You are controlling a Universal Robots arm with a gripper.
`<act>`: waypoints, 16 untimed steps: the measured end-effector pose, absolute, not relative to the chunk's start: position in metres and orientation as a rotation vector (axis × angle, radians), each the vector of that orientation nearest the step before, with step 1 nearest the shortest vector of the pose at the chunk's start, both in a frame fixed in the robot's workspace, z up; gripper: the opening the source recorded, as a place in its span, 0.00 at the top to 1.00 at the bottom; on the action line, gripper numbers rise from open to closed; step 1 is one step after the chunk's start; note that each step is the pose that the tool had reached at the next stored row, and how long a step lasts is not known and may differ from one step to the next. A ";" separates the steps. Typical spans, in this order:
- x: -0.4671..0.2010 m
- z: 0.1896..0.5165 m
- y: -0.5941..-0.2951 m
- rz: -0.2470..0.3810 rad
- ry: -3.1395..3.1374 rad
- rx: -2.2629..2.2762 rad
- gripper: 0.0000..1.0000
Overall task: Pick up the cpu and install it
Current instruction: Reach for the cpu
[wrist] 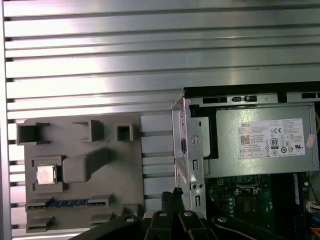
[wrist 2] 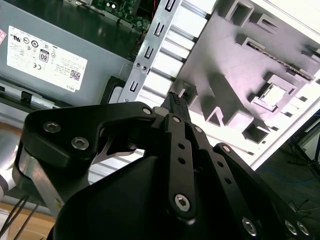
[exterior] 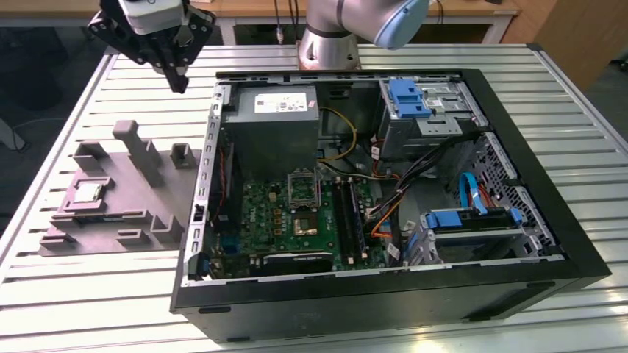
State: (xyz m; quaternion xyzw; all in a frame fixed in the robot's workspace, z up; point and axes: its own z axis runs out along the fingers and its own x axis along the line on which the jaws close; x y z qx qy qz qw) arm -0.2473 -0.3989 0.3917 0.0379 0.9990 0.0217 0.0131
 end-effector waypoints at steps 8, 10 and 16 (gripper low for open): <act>-0.250 0.392 -0.399 0.068 3.113 0.118 0.89; -0.251 0.392 -0.399 0.068 3.112 0.118 0.89; -0.253 0.392 -0.399 0.068 3.113 0.118 0.89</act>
